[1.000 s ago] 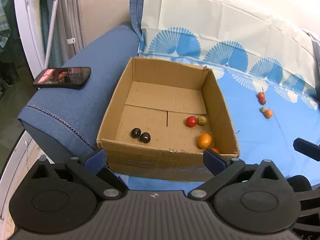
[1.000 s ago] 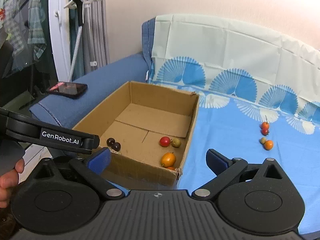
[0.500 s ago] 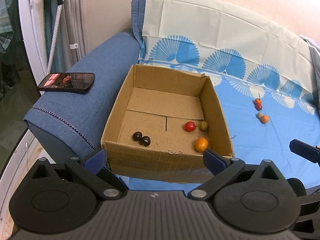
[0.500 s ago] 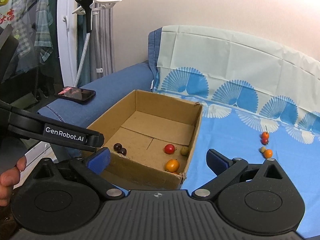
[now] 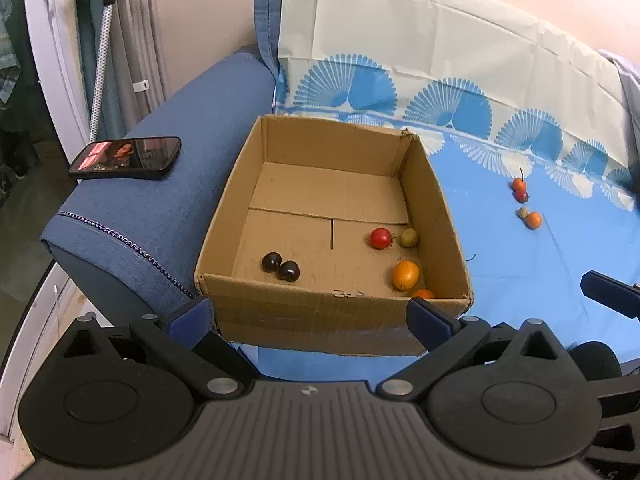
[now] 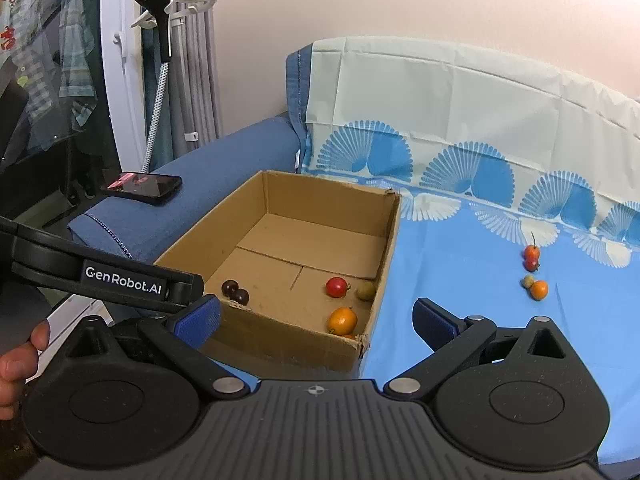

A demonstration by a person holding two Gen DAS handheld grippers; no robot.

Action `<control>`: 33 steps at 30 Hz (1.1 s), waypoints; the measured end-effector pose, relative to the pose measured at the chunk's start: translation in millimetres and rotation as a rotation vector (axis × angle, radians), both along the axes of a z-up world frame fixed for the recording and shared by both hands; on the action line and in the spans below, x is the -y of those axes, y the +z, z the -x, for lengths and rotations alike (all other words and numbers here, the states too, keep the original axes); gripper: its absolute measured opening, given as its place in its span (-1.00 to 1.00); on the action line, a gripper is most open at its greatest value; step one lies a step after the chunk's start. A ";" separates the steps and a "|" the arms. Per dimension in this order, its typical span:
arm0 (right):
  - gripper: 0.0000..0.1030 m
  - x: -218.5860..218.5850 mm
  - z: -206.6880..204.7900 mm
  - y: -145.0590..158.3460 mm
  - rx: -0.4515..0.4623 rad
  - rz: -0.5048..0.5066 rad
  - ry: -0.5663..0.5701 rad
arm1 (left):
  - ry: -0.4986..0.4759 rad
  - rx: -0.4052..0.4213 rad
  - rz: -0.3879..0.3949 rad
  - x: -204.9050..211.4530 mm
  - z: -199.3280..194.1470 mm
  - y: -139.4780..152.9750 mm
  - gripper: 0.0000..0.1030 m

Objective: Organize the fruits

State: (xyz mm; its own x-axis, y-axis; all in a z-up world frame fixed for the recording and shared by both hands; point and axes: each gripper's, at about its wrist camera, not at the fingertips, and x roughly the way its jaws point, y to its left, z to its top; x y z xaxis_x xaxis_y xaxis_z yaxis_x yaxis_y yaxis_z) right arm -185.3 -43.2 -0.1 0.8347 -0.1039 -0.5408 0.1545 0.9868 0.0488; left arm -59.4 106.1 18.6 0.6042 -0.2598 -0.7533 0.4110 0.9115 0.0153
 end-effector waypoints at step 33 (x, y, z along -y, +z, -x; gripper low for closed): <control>0.97 184.4 0.5 -60.1 -0.036 -0.020 -0.458 | -0.252 -0.123 -0.033 192.7 -59.6 -18.9 0.99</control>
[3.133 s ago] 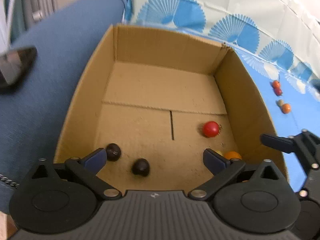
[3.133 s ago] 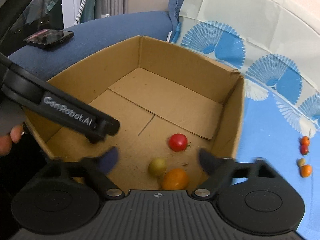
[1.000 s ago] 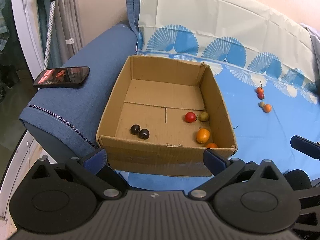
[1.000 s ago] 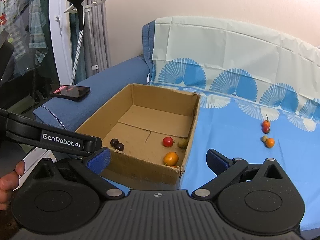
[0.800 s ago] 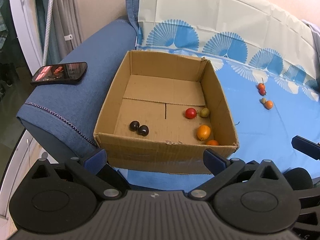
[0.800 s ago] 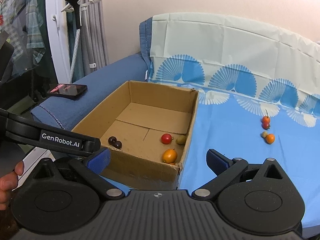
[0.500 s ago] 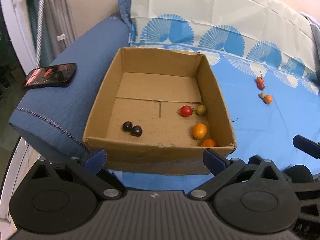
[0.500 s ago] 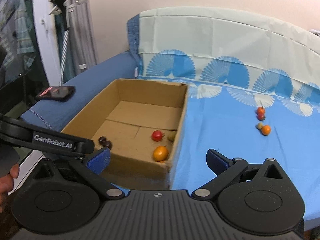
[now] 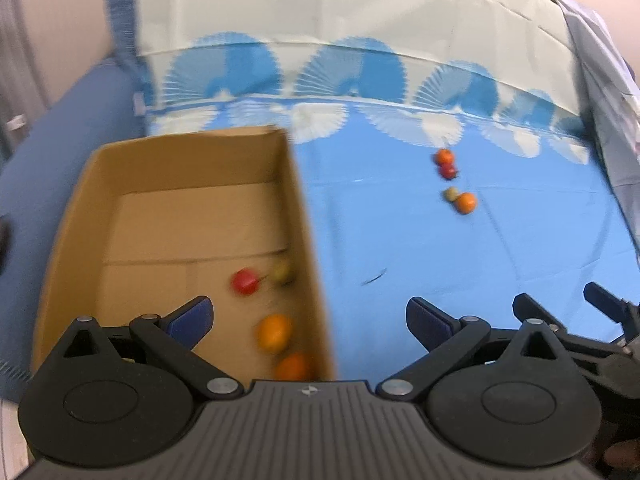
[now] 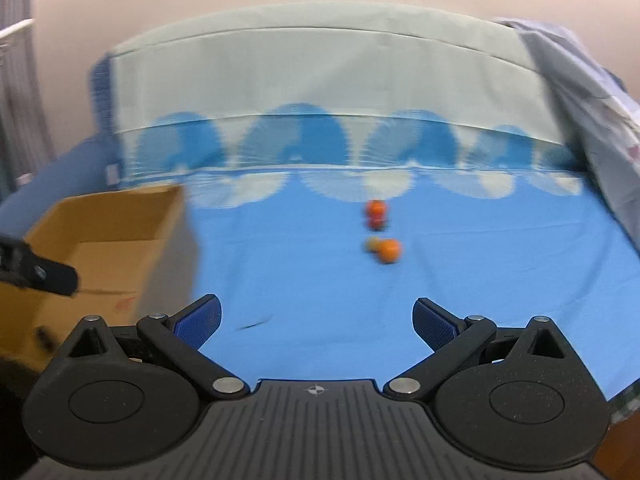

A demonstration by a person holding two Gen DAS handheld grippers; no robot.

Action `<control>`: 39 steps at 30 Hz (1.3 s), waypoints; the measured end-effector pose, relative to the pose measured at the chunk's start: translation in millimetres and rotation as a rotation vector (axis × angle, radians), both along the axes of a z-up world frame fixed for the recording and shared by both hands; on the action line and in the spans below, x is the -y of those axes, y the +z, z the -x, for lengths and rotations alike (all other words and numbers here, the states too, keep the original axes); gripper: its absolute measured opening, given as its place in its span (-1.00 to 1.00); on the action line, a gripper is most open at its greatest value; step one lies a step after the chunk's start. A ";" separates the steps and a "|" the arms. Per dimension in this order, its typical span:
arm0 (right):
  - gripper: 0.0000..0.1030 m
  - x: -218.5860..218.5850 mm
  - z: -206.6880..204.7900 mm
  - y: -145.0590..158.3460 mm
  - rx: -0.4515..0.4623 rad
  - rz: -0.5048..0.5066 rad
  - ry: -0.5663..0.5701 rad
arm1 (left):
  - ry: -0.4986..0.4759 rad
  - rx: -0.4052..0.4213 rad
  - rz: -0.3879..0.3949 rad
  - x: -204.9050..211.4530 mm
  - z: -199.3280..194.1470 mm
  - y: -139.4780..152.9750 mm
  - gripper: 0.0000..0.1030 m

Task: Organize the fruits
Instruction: 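Move both tools toward the mandarin and yellow citrus on the sheet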

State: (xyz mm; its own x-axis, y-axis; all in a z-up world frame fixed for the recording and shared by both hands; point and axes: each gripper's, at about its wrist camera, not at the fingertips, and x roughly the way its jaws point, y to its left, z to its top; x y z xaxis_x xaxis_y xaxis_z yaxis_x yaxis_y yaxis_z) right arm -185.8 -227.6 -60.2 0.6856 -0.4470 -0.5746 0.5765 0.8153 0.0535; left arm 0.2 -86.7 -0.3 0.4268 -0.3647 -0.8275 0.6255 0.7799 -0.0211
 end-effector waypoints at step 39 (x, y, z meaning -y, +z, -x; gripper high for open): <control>-0.25 284.6 -84.2 -172.0 -0.087 -0.039 -0.115 | -0.209 -0.206 -0.105 367.3 -108.0 -205.6 0.92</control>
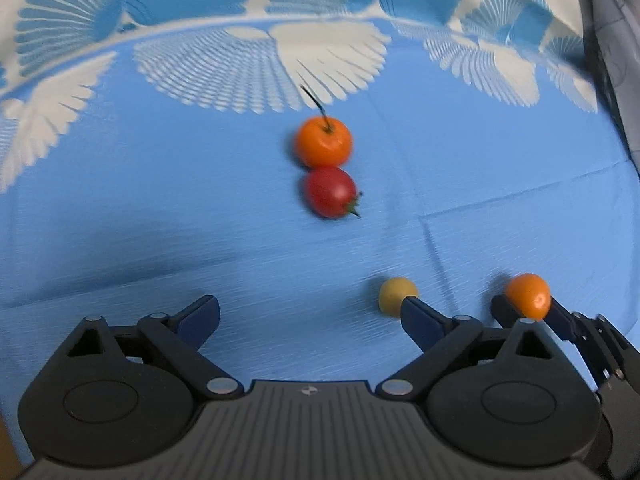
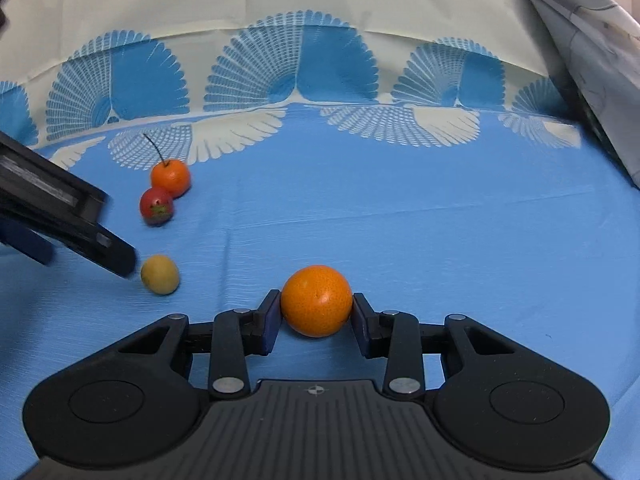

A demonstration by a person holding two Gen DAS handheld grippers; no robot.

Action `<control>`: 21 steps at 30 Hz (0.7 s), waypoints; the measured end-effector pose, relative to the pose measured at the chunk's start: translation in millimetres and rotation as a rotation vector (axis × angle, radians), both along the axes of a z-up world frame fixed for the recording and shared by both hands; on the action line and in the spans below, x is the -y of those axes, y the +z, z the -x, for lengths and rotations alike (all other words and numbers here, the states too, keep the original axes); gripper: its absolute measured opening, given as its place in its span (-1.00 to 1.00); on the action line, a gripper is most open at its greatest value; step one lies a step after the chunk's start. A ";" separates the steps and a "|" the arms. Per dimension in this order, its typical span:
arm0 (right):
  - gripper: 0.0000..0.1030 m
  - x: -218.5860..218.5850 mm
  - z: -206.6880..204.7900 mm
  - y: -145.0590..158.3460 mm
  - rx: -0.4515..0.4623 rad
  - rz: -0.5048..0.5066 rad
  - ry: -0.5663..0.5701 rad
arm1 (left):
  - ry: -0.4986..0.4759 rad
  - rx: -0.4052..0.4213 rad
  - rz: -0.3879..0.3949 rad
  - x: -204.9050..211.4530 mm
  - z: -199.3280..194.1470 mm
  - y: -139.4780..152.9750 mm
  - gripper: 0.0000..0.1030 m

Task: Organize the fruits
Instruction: 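Move both tools toward the mandarin and yellow citrus on the sheet, then grasp a mandarin with the right tool while the left grasps a yellow citrus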

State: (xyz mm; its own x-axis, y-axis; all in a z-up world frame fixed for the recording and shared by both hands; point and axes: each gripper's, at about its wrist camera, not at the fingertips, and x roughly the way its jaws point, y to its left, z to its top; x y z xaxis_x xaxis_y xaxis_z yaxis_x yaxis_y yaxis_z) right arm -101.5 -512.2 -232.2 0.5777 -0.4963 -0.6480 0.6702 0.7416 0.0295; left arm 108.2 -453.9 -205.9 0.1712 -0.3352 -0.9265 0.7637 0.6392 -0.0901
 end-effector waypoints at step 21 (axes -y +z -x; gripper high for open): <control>-0.24 9.4 14.1 -4.5 0.051 -0.033 -0.033 | -0.073 -0.044 0.111 38.6 25.6 -2.2 0.27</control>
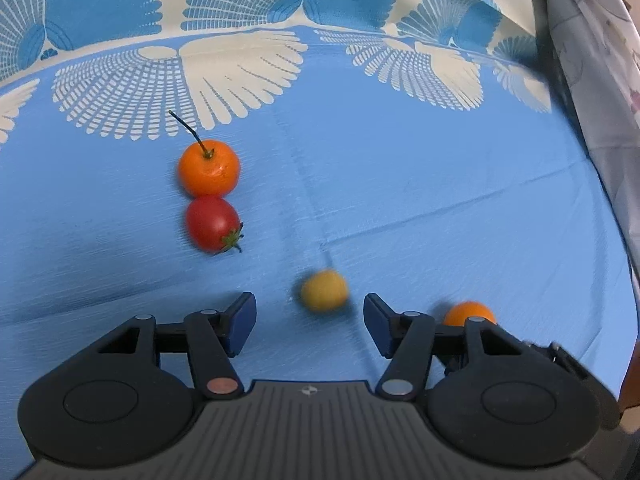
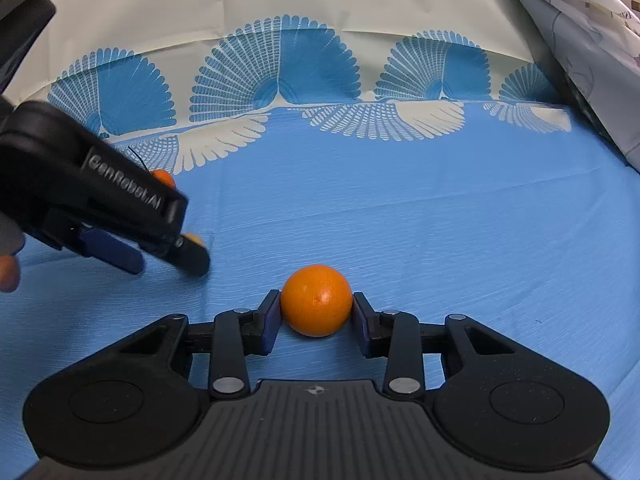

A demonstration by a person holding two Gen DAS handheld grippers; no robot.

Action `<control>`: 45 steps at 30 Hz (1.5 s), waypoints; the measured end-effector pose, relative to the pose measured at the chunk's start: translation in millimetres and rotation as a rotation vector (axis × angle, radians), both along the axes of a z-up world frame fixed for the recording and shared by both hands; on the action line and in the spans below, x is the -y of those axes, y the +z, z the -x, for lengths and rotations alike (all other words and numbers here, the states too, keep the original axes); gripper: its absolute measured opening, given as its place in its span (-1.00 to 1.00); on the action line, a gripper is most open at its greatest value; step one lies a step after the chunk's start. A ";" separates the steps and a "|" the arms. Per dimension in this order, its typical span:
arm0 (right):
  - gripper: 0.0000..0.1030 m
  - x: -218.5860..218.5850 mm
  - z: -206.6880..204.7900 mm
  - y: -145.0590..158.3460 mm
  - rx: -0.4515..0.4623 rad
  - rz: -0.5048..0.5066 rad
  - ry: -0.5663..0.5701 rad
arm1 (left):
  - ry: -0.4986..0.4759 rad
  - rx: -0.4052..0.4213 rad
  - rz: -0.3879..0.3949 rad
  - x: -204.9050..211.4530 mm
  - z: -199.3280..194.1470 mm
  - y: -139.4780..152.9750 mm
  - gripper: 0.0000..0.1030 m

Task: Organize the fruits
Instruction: 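Grasp a mandarin with the right tool while the left grasps a yellow citrus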

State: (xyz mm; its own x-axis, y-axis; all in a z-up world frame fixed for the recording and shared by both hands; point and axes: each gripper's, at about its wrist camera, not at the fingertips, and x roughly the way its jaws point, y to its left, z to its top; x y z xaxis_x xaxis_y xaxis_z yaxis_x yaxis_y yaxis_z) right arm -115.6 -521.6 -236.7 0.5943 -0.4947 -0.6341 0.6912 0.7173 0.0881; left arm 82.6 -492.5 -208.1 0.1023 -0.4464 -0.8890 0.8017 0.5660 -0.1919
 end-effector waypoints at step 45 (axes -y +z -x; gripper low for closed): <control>-0.25 1.2 49.2 5.9 -0.018 -0.051 -0.164 | -0.231 -0.060 0.032 -37.6 62.4 -2.2 -0.25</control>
